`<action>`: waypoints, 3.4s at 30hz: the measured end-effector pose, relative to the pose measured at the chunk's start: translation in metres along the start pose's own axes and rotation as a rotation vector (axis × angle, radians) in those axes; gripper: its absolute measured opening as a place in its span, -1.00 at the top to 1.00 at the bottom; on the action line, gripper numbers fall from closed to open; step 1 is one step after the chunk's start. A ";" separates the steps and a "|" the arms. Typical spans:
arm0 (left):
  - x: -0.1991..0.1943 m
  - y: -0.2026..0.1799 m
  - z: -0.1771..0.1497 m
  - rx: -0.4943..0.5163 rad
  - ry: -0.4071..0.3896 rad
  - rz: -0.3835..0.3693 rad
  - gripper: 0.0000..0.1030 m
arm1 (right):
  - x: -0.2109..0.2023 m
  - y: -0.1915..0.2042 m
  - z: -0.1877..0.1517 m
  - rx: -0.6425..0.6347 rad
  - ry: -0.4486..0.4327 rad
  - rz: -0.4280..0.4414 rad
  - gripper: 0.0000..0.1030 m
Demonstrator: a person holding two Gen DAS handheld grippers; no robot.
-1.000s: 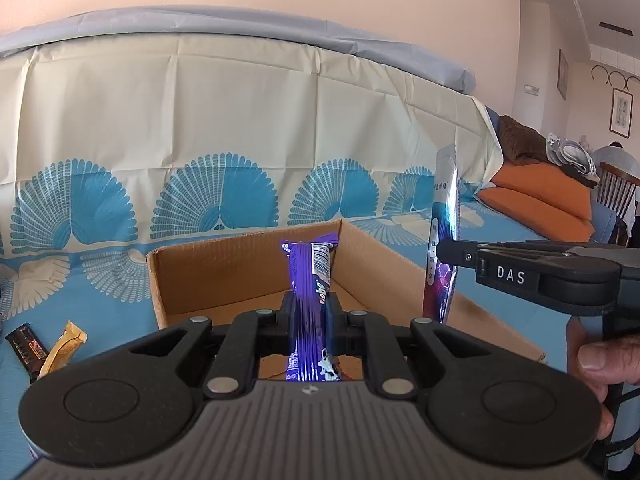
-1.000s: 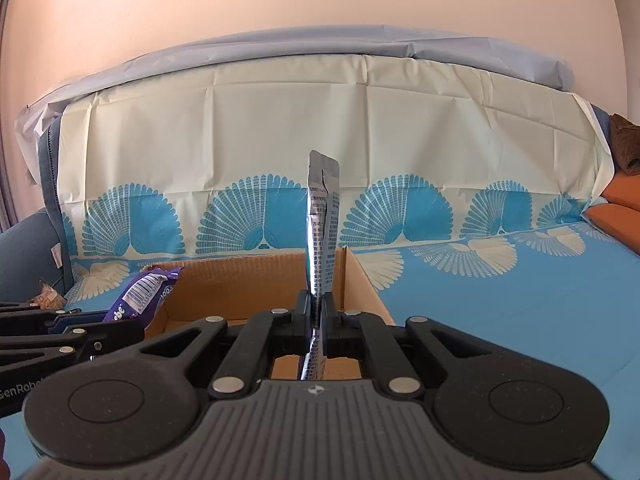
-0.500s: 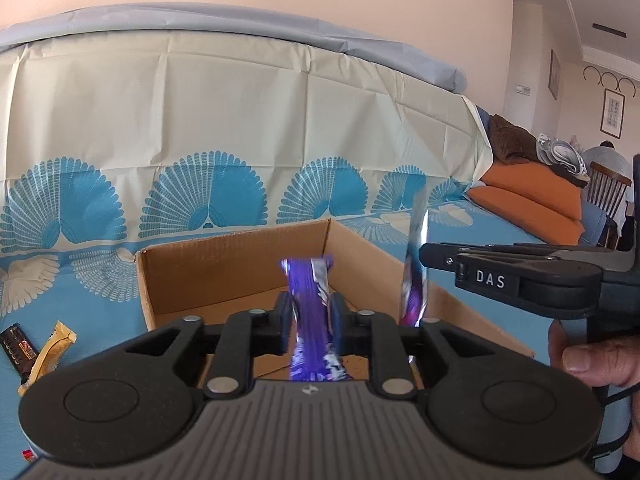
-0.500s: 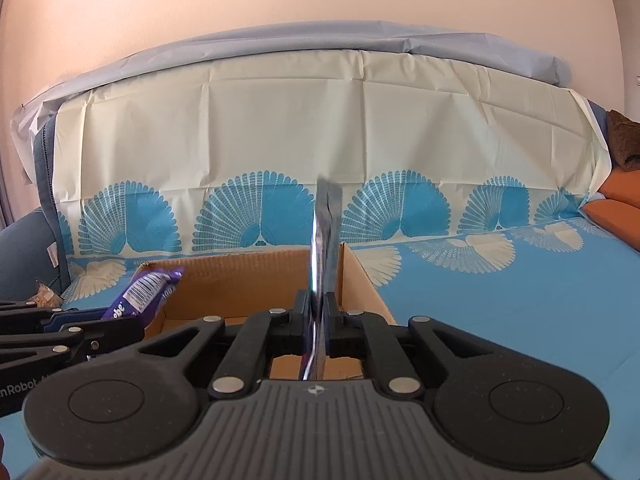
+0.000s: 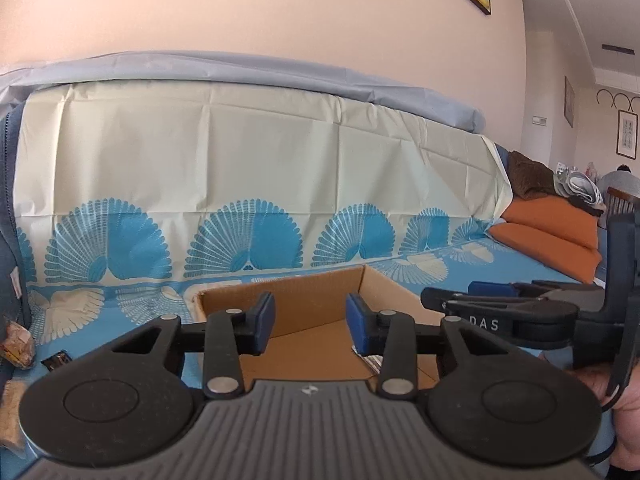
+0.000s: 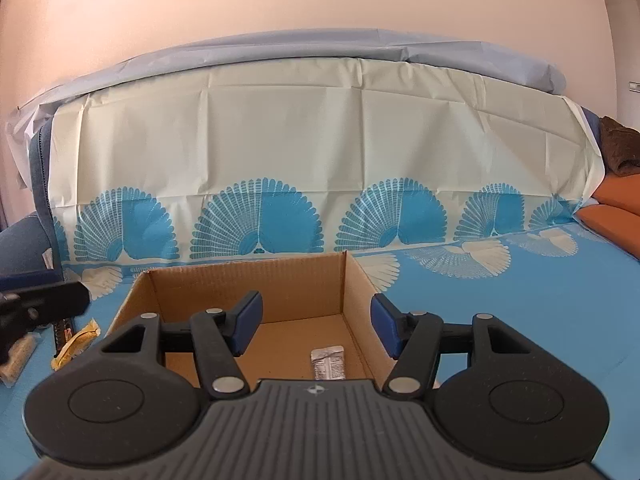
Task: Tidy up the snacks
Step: 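Open both tools to drop the candy and stick into the box, then grasp the red spicy strip pack with the right tool while the left tool approaches the white peanut bar, then grasp the white peanut bar pack with the left tool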
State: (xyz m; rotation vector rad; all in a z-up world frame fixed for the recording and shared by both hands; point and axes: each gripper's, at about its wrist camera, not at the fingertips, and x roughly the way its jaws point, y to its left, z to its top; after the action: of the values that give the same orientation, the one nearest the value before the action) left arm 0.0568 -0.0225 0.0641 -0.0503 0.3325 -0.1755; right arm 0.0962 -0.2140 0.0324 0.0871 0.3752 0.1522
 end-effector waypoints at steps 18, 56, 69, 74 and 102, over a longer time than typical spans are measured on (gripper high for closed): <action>-0.033 0.170 -0.051 -0.036 0.236 0.385 0.83 | -0.042 0.105 -0.002 -0.143 -0.133 0.318 0.36; 0.081 0.257 -0.122 -0.048 0.613 0.780 -0.01 | 0.099 0.289 -0.126 -0.353 0.466 0.447 -0.10; 0.059 0.252 -0.108 -0.081 0.541 0.734 0.45 | 0.080 0.272 -0.117 -0.335 0.477 0.472 0.11; 0.019 0.237 -0.091 -0.262 0.498 0.592 0.51 | 0.048 0.260 -0.107 -0.374 0.459 0.493 0.11; 0.029 0.231 -0.106 -0.428 0.608 0.494 -0.28 | 0.006 0.232 -0.151 -0.365 0.598 0.458 -0.57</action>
State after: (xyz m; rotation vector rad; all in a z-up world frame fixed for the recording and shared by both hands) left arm 0.0867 0.1969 -0.0630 -0.3382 0.9720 0.3842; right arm 0.0152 0.0237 -0.0837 -0.2424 0.9150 0.7046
